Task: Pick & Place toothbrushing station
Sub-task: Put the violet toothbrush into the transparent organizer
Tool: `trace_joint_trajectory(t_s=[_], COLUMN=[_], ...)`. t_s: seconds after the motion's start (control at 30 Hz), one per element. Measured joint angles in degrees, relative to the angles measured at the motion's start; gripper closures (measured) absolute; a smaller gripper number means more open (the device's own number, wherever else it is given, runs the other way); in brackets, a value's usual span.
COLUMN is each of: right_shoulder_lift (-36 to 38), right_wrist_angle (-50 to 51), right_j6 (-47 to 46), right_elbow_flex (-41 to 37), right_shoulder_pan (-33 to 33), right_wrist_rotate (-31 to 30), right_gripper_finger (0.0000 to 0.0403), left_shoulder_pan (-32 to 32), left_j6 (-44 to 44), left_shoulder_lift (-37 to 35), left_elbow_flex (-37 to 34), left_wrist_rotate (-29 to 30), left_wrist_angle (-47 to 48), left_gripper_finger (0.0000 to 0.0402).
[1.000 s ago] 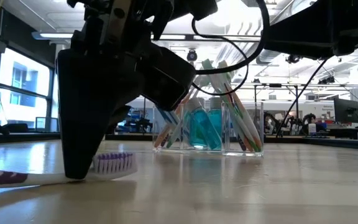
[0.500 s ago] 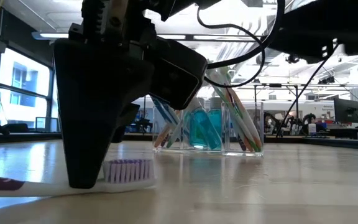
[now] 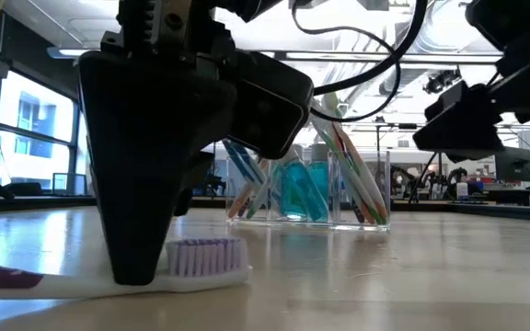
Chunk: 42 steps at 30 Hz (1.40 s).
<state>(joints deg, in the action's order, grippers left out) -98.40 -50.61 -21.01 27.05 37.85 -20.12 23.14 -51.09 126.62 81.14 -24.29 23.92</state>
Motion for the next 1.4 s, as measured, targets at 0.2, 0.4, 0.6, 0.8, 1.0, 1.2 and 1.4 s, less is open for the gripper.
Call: trace_joint_trajectory(t_s=[0.2, 0.4, 0.6, 0.8, 1.0, 1.2, 1.4], right_shoulder_lift=[-2.8, -7.5, -11.9, -14.1, -14.3, -14.3, -14.3], right_wrist_angle=[0.3, 0.6, 0.8, 3.3, 3.9, 4.3, 6.3], right_j6=[2.0, 3.5, 6.1, 6.1, 6.2, 6.3, 6.5], right_elbow_flex=[1.4, 4.2, 7.6, 10.0, 10.0, 10.0, 10.0], right_shoulder_pan=[0.0, -0.1, -0.1, -0.7, -1.6, -2.8, -2.8], right_wrist_rotate=[0.3, 1.1, 2.6, 4.2, 4.2, 5.7, 5.5], right_gripper_finger=[0.0140, 0.0140, 0.0140, 0.0140, 0.0156, 0.0213, 0.0287], left_shoulder_pan=[-0.2, -0.9, -2.0, -3.0, -3.5, -4.1, -4.3], left_j6=[0.0, -0.2, -0.4, -0.2, 0.0, 0.1, 0.2], left_shoulder_lift=[0.2, 0.4, 0.5, 0.5, 0.5, 0.6, 0.6], left_elbow_flex=[0.0, 0.0, 0.1, 0.1, 0.1, 0.1, 0.1], left_wrist_rotate=[2.7, 5.8, 11.3, 13.4, 13.7, 14.6, 14.4], left_wrist_angle=[-5.2, -11.8, -16.5, -18.2, -19.1, -20.7, -20.9], left_gripper_finger=[0.0399, 0.0399, 0.0399, 0.0399, 0.0399, 0.0399, 0.0399])
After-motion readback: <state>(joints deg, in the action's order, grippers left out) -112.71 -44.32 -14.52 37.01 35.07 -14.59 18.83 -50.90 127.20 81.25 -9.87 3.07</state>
